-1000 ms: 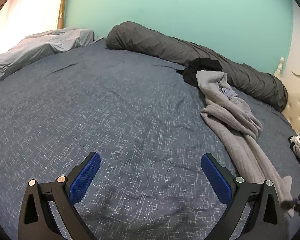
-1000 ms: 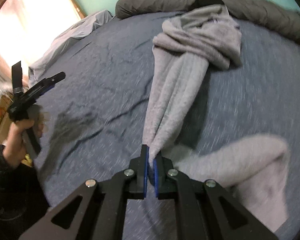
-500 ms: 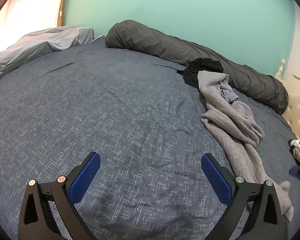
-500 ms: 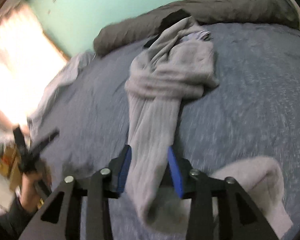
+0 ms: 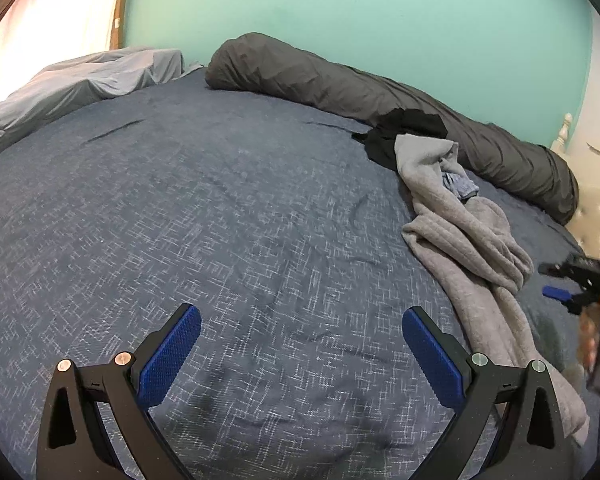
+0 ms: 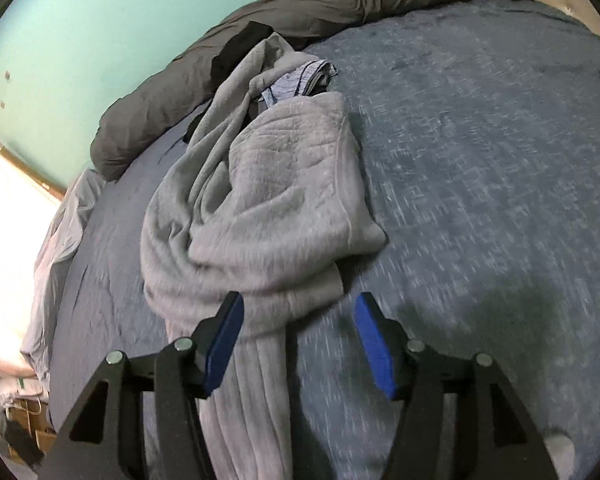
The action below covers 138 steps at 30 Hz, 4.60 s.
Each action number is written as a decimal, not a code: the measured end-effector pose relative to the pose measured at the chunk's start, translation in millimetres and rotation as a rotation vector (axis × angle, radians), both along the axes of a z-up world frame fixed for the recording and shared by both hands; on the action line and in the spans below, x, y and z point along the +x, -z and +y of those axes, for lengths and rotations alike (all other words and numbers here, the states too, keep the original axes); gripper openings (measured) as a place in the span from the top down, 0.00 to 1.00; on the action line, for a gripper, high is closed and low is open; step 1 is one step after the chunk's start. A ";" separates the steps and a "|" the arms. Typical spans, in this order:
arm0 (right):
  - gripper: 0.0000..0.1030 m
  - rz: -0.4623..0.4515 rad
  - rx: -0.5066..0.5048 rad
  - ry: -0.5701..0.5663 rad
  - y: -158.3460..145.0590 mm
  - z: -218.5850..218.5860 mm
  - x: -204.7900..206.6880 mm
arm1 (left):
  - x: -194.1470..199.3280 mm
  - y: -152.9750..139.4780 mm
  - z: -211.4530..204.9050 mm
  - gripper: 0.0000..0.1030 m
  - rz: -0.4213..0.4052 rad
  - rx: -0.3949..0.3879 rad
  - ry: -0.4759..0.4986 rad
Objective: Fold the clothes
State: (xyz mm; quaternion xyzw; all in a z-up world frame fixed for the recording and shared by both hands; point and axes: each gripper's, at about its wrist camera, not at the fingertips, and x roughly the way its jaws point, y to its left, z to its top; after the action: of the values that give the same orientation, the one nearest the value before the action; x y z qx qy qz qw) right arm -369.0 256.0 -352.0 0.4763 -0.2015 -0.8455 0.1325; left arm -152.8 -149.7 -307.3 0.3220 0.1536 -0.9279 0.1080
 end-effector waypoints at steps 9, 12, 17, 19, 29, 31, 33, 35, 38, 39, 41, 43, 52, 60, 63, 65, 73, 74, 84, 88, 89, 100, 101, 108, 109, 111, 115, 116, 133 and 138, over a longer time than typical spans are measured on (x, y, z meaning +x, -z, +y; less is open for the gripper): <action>0.54 0.032 0.006 -0.056 12.3 -31.0 -26.3 | -5.9 6.3 -0.5 0.00 -0.018 -0.002 0.009; 0.80 0.065 0.019 -0.072 8.1 -32.5 -24.3 | -4.2 5.8 -3.7 0.00 -0.016 0.001 0.001; 0.96 0.126 0.058 -0.111 -11.0 -37.3 -10.7 | -3.0 7.9 -6.7 0.00 -0.023 -0.003 -0.009; 0.97 0.165 0.061 -0.121 -23.0 -37.6 -5.2 | -2.7 7.7 -6.8 0.00 -0.023 0.000 -0.008; 0.97 0.342 0.089 -0.186 -129.3 -40.6 39.9 | 5.3 6.5 -13.5 0.00 -0.010 -0.014 -0.016; 0.97 0.367 0.094 -0.210 -147.5 -44.6 47.8 | 11.3 1.8 -16.2 0.00 0.003 -0.016 -0.021; 0.97 0.390 0.097 -0.250 -162.7 -54.3 58.3 | 18.3 -3.6 -18.6 0.00 0.022 -0.017 -0.026; 0.97 0.413 0.093 -0.303 -179.6 -70.5 71.0 | 24.8 -7.8 -21.6 0.00 0.036 -0.019 -0.028; 0.97 0.445 0.080 -0.396 -204.2 -105.2 89.2 | 33.8 -11.2 -30.0 0.00 0.044 -0.015 -0.035; 0.97 0.455 0.076 -0.428 -211.9 -117.7 95.0 | 35.9 -11.7 -33.4 0.00 0.044 -0.010 -0.042; 0.97 0.471 0.068 -0.490 -223.8 -144.6 105.2 | 39.6 -13.7 -39.6 0.00 0.052 0.003 -0.058; 0.97 0.468 0.061 -0.545 -229.8 -174.9 113.1 | 43.3 -15.8 -45.8 0.00 0.059 0.016 -0.074; 0.94 0.235 0.080 -0.627 -166.5 -247.6 107.5 | 46.7 -16.5 -52.6 0.00 0.060 0.027 -0.068; 0.62 0.157 0.105 -0.595 -113.4 -215.9 120.4 | 41.7 -12.9 -48.7 0.00 0.045 0.040 -0.044; 0.41 0.193 0.045 -0.494 -108.0 -170.8 125.2 | 38.9 -10.9 -42.2 0.00 0.032 0.053 -0.021; 0.40 0.209 0.011 -0.422 -99.2 -136.4 131.6 | 38.3 -11.3 -34.5 0.00 0.029 0.036 0.001; 0.40 0.178 0.042 -0.091 -36.4 -24.2 168.1 | 39.3 -7.9 -13.2 0.00 0.001 -0.033 0.018; 0.40 0.192 0.043 -0.063 -34.1 -18.4 174.3 | 40.7 -6.4 -10.9 0.00 -0.008 -0.032 0.024; 0.39 0.329 -0.018 -0.030 -8.7 -18.7 221.3 | 46.1 6.5 15.6 0.00 -0.067 -0.036 0.116; 0.39 0.340 -0.026 -0.093 -4.5 -22.2 221.0 | 40.3 15.5 33.2 0.00 -0.083 -0.016 0.187; 0.39 0.343 -0.032 -0.092 -4.4 -20.1 219.7 | 38.7 17.2 37.8 0.00 -0.086 -0.010 0.203; 0.39 0.356 -0.064 -0.080 1.4 -6.5 210.5 | 17.1 20.4 68.1 0.01 -0.103 -0.006 0.298; 0.39 0.356 -0.067 -0.081 1.7 -6.3 210.1 | 15.7 21.2 68.8 0.01 -0.108 0.006 0.308; 0.39 0.356 -0.081 -0.088 3.8 -6.1 207.4 | 11.2 21.6 75.1 0.05 -0.110 0.037 0.366; 0.39 0.355 -0.083 -0.089 4.2 -6.5 207.4 | 11.9 20.4 74.9 0.09 -0.101 0.035 0.365; 0.39 0.353 -0.088 -0.091 4.8 -7.1 207.7 | 10.7 21.0 71.8 0.13 -0.102 0.037 0.357; 0.39 0.352 -0.095 -0.097 5.2 -8.9 208.5 | 8.4 22.0 65.5 0.27 -0.105 0.040 0.342; 0.39 0.354 -0.095 -0.100 4.9 -9.6 209.0 | 5.9 24.4 64.8 0.30 -0.115 0.039 0.341; 0.39 0.356 -0.104 -0.110 5.8 -14.0 208.9 | -3.0 38.5 69.8 0.78 -0.164 0.063 0.425; 0.39 0.357 -0.108 -0.105 5.9 -13.1 207.9 | -0.7 30.2 57.7 0.84 -0.142 0.057 0.416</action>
State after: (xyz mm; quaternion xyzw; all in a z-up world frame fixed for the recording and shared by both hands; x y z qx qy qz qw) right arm -161.1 242.9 -357.9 0.3206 -0.1947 -0.8965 0.2357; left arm -153.5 -92.0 -337.5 0.4142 0.1021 -0.9005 -0.0844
